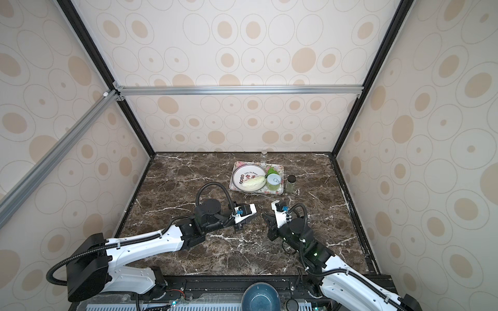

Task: Attach keys to a key ring
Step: Insert the key into the keyring.

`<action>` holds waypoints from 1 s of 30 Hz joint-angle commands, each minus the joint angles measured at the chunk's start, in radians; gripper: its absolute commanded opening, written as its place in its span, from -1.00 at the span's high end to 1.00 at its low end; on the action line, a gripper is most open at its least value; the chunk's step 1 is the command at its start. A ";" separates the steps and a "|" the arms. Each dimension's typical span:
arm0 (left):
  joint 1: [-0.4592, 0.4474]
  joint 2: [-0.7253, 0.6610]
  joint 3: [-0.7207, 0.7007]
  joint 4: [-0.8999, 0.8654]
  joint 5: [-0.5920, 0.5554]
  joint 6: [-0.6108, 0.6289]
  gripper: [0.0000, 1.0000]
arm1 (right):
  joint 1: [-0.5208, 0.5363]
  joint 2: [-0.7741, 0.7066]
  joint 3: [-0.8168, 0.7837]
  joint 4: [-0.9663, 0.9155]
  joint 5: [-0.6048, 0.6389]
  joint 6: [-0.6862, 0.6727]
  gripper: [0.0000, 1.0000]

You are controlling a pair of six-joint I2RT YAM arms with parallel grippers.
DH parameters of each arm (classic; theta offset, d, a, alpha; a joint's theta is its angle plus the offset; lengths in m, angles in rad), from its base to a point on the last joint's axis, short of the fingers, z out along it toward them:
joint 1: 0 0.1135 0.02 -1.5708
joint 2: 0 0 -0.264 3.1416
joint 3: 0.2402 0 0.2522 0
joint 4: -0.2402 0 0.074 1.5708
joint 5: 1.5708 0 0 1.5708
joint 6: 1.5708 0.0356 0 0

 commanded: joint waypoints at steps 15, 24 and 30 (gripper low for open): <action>-0.003 0.086 0.116 -0.144 -0.052 0.022 0.41 | 0.023 -0.001 0.028 0.025 0.017 -0.030 1.00; -0.004 0.086 0.115 -0.139 -0.066 0.027 0.73 | 0.030 0.001 0.028 0.026 0.022 -0.035 1.00; -0.003 0.085 0.112 -0.138 -0.066 0.028 0.58 | 0.035 -0.001 0.028 0.026 0.025 -0.038 1.00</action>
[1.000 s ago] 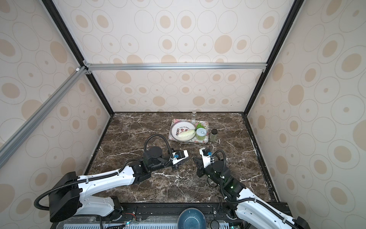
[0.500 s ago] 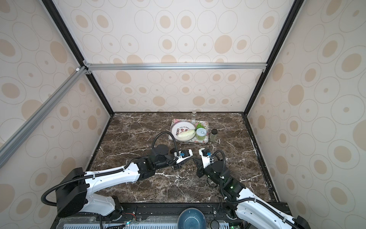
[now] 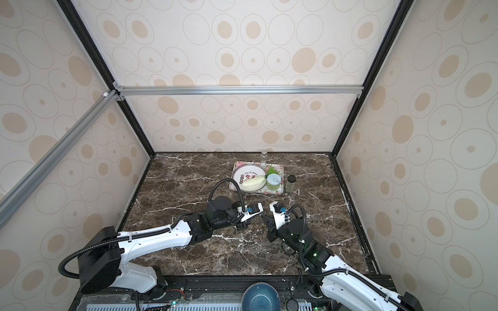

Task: Attach keys to a key ring
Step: Insert the key into the keyring.

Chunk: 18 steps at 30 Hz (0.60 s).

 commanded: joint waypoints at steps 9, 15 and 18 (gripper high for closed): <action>-0.003 0.006 0.055 -0.026 0.021 0.027 0.53 | 0.010 0.000 0.029 0.029 0.017 -0.017 1.00; -0.003 -0.021 0.043 -0.025 0.040 0.017 0.55 | 0.013 0.003 0.030 0.029 0.020 -0.016 1.00; -0.003 -0.045 0.022 -0.012 0.069 0.024 0.54 | 0.013 0.003 0.027 0.028 0.026 -0.016 1.00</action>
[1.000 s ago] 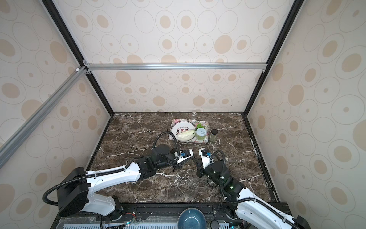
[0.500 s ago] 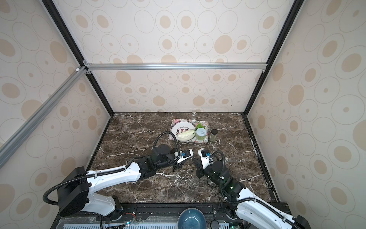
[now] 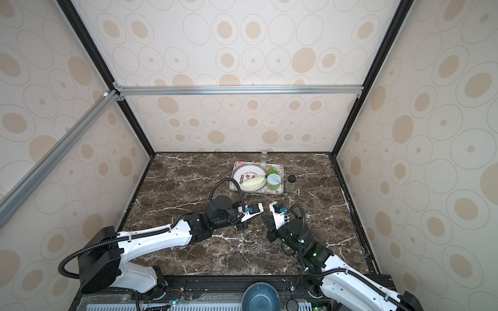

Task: Attach keys to a key ring
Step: Insert the key into the keyring.

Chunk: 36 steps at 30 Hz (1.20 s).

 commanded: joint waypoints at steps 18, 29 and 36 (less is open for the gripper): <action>-0.004 0.049 0.091 -0.124 -0.010 0.049 0.64 | 0.011 -0.010 0.027 0.035 0.015 -0.014 1.00; -0.004 0.063 0.098 -0.126 -0.016 0.055 0.79 | 0.012 -0.016 0.025 0.034 0.013 -0.015 1.00; -0.003 0.068 0.099 -0.126 -0.020 0.058 0.96 | 0.013 -0.020 0.023 0.034 0.015 -0.018 1.00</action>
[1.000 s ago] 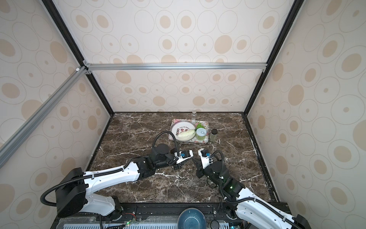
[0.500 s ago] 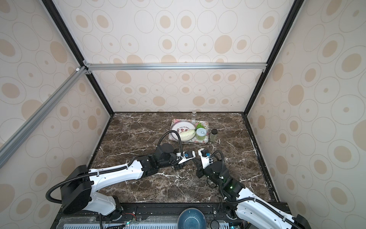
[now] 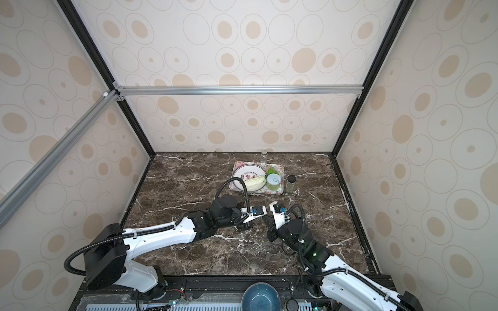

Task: Attach keys to a key ring
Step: Insert the key into the keyring.

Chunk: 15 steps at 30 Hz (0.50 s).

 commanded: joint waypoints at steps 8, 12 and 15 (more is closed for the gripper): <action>-0.003 -0.017 0.015 0.035 -0.024 0.010 1.00 | 0.014 -0.014 0.019 0.043 0.007 -0.003 1.00; -0.003 -0.055 -0.032 0.126 -0.021 -0.002 1.00 | 0.014 -0.010 0.015 0.053 0.020 0.011 1.00; -0.003 -0.082 -0.077 0.210 -0.003 -0.013 1.00 | 0.012 -0.004 0.008 0.065 0.046 0.036 1.00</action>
